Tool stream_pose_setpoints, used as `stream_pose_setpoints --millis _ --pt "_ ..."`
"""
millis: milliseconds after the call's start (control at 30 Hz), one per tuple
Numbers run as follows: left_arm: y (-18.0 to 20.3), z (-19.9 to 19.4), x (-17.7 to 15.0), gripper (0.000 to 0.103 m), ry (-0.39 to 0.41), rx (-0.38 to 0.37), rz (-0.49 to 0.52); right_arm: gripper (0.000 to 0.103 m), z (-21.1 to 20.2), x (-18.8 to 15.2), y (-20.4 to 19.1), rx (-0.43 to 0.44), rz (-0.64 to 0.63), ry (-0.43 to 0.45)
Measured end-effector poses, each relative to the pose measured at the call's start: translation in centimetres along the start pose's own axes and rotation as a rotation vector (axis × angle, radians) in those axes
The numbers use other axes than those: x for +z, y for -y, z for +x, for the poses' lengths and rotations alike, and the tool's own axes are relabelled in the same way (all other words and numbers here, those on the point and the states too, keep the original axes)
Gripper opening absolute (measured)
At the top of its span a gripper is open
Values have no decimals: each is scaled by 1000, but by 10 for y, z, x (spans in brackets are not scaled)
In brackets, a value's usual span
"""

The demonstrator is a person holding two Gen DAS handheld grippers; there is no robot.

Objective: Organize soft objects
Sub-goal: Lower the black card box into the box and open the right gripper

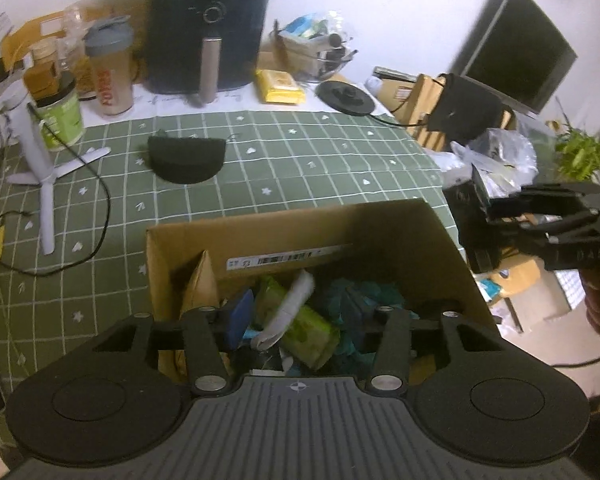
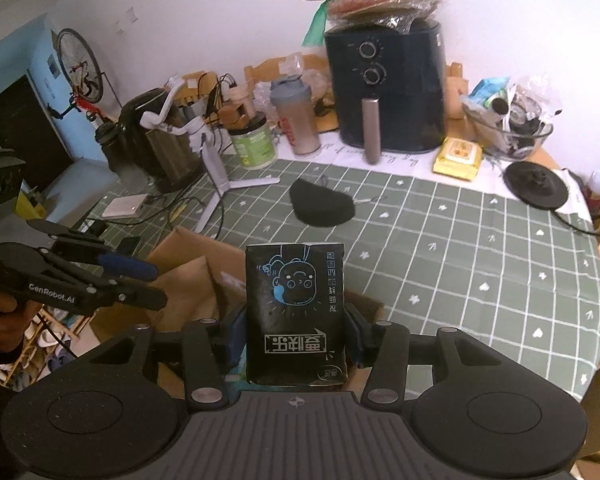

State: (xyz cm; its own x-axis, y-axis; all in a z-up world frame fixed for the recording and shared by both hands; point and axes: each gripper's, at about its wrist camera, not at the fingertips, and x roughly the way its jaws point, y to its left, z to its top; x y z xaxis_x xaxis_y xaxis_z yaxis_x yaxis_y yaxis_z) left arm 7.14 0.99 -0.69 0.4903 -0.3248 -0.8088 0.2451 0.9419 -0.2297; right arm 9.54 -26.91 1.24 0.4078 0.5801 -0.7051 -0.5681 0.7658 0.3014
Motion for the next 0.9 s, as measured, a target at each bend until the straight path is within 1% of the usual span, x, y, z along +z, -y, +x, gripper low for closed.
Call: stream_pose_setpoints --millis 200,433,533,667,800,900 --pt "-1 -8 -6 48 25 66 -24 51 7 -5 -8 28 -5 -26" --pt "-9 -16 -12 48 27 107 -56 51 18 0 -15 61 -13 -62" --pt "-14 -20 -16 48 34 116 -87 51 26 4 -19 74 -19 -83" --pt "-20 -25 -20 48 40 136 -118 51 35 12 -26 121 -11 -102" --pt "-27 -31 -24 48 50 157 -146 52 46 22 -39 165 -32 -114" --pt "-32 -35 -26 48 56 175 -167 53 56 30 -50 224 -49 -123"
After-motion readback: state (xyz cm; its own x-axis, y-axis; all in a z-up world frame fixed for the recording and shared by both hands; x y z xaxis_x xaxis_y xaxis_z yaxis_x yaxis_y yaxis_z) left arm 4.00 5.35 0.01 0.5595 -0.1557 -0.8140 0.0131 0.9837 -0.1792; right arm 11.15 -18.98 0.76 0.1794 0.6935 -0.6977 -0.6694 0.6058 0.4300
